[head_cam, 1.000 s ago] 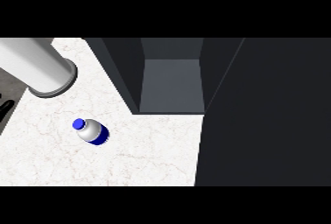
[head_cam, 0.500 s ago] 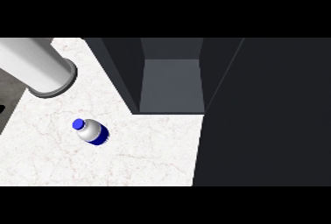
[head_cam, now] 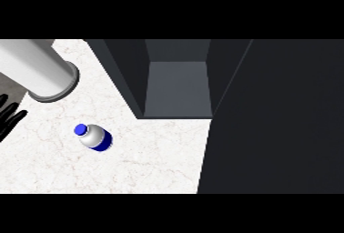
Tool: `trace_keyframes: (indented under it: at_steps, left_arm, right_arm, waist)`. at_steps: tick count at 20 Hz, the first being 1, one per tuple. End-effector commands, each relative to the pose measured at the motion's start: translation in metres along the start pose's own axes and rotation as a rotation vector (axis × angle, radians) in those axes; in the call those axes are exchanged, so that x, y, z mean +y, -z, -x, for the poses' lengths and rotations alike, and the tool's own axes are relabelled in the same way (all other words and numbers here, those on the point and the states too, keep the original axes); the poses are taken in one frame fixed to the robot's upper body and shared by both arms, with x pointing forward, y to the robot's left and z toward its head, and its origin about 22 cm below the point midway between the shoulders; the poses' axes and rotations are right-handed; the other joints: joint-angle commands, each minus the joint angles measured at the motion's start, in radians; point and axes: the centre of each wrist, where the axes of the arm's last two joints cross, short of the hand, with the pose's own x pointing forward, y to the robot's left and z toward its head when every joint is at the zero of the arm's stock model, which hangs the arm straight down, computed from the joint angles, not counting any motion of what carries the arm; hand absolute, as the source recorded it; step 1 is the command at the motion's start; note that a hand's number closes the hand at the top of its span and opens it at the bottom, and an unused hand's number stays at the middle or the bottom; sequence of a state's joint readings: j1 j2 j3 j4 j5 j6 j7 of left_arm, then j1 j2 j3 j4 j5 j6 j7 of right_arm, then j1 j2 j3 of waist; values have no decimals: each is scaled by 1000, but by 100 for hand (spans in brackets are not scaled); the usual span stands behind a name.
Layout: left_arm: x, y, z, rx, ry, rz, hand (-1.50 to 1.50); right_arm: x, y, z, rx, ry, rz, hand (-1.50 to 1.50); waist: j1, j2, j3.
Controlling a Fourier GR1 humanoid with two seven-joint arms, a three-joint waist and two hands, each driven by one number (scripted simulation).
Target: Pick up the bottled water, place it into the cabinet and close the cabinet
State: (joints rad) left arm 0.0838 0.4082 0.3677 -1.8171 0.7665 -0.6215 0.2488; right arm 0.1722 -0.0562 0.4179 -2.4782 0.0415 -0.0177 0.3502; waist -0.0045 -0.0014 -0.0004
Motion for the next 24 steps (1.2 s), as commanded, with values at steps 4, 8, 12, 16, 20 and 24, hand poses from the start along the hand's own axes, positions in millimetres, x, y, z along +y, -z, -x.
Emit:
trace_keyframes:
  at_steps: [4, 8, 12, 16, 20, 24]
  left_arm:
    - [-6, 13, 42, 47, 18, -26, -150]
    - [2, 23, 64, 80, 21, -43, -150]
    - [20, 22, 93, 132, 11, -70, -150]
    - [25, 31, 110, 168, 43, -62, -150]
    - [20, 38, 137, 210, 10, -69, -150]
    - [37, 22, 162, 233, -9, -68, -150]
  right_arm:
    - [-6, -15, -20, -20, -72, 13, -150]
    - [10, -6, -19, -28, -55, 12, -150]
    - [15, -6, -21, -29, -70, 15, -150]
    - [4, -12, -37, -44, -61, 7, -150]
    - [8, -8, -22, -30, -54, 6, -150]
    - [12, -12, -30, -36, -61, 8, -150]
  waist:
    - [-3, 1, 0]
    - [-2, 1, 0]
    - [-10, 1, -2]
    - [-13, 3, -1]
    - [-7, 1, 0]
    - [-17, 2, -2]
